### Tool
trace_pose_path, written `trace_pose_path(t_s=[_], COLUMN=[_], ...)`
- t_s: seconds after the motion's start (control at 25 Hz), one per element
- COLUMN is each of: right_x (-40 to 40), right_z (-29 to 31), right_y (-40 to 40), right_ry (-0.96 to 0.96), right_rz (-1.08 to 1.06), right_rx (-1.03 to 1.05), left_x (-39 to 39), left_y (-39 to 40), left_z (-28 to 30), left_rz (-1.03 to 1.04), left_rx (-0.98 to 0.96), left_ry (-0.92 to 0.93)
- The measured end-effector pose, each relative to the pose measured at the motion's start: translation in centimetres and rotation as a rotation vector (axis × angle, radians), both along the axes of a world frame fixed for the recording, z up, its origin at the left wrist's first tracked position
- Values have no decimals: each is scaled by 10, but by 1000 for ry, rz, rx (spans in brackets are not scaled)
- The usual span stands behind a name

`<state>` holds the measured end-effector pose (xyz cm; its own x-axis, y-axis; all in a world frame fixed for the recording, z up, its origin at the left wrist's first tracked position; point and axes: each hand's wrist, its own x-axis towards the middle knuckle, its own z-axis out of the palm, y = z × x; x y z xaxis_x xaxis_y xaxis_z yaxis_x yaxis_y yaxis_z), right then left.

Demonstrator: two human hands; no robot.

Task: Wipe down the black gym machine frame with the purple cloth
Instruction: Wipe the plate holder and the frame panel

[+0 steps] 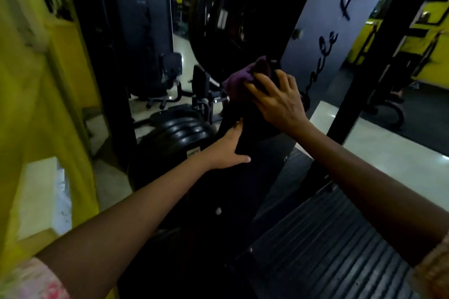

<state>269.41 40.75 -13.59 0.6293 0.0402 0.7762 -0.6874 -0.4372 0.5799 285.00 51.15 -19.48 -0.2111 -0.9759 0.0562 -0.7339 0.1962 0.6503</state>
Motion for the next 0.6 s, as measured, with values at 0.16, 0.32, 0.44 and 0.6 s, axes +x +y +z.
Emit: trace_pose_path(t_s=[0.16,0.32,0.44,0.6], right_x=[-13,-20,-29,-31], right_z=[33,74,124,175], right_y=[-15,-26,-39,-53], right_ry=[226,42,89,-143], right_rz=[5,-3,-52,-12], right_rx=[-80,-57,-112,6], left_x=[-4,-19,-25,-34], left_y=[-17,-36,-53,-77], left_z=[41,70,96,133], left_rz=[-14,46,124,146], left_rx=[-94,-155,-268,-346], left_ry=[-72,-67,-40,39])
